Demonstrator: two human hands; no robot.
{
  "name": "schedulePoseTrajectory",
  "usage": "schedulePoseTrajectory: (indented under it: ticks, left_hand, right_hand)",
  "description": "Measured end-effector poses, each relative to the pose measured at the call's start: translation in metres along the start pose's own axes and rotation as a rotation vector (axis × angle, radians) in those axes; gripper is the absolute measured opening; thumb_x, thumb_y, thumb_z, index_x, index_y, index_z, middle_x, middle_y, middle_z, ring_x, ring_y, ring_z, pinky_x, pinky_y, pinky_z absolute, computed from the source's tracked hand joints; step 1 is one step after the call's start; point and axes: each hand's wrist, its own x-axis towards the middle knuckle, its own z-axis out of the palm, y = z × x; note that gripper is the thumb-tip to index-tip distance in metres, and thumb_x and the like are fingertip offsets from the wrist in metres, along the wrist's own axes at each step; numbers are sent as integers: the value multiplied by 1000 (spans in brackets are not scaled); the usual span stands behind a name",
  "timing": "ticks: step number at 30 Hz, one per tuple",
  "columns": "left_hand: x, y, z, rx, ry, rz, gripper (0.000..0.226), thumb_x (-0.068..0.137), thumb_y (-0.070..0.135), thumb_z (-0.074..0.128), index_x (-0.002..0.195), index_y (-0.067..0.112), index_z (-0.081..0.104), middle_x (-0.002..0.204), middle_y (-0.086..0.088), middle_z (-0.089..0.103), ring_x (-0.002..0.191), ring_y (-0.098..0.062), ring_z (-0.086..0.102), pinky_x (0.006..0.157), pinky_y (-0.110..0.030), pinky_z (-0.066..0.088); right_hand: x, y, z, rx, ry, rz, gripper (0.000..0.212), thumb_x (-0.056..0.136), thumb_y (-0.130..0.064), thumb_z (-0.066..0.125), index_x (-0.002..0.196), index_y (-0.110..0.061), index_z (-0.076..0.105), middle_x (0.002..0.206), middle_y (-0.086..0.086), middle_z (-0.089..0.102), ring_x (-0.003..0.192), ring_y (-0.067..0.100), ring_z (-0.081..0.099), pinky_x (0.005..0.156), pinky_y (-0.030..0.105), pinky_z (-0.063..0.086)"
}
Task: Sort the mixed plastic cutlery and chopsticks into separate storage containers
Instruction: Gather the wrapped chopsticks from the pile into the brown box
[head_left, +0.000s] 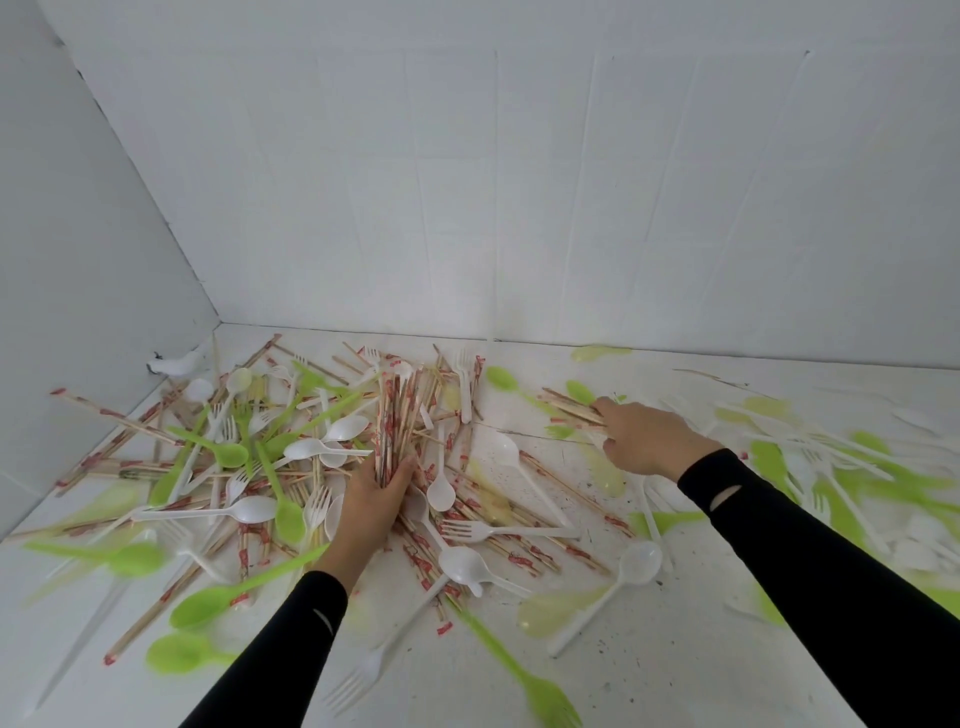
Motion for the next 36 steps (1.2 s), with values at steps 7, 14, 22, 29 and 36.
schedulePoseTrajectory:
  ticks: [7, 14, 22, 29, 36]
  left_hand:
    - [-12, 39, -3, -217, 47, 81, 37, 95, 42, 58, 87, 6, 64, 57, 1, 61, 45, -9, 50, 44, -20, 42]
    - [-26, 70, 20, -326, -67, 206, 16, 97, 23, 57, 104, 10, 63, 73, -4, 66, 56, -16, 58, 53, -28, 50]
    - [-35, 65, 28, -243, -135, 222, 23, 90, 23, 68, 81, 2, 68, 66, -7, 67, 58, -6, 63, 56, -15, 49]
    - [-31, 59, 38, -165, -256, 293, 30, 92, 34, 60, 113, 14, 68, 67, -3, 67, 55, -12, 59, 56, -24, 50]
    - [-14, 52, 57, 536, -560, 584, 19, 89, 29, 71, 73, 27, 62, 62, 16, 54, 61, -6, 54, 58, -25, 39]
  right_hand:
    - [-14, -11, -3, 1026, 327, -54, 19, 100, -36, 53, 118, -30, 57, 73, -10, 52, 57, 8, 48, 54, 21, 38]
    - [-19, -48, 12, 1385, 515, -106, 7, 101, -14, 46, 98, -18, 52, 76, 4, 50, 57, 16, 46, 52, 24, 43]
    - [-29, -47, 65, 1309, 451, 7, 33, 93, -42, 63, 72, -21, 47, 57, -7, 44, 53, 10, 44, 60, 27, 42]
    - [-24, -26, 55, 1118, 465, 71, 41, 99, -43, 51, 80, -7, 50, 62, 0, 40, 52, 14, 39, 52, 26, 36]
    - [-33, 4, 73, 335, 28, 231, 23, 94, -26, 54, 73, -19, 49, 75, -4, 54, 67, 16, 53, 58, 27, 37]
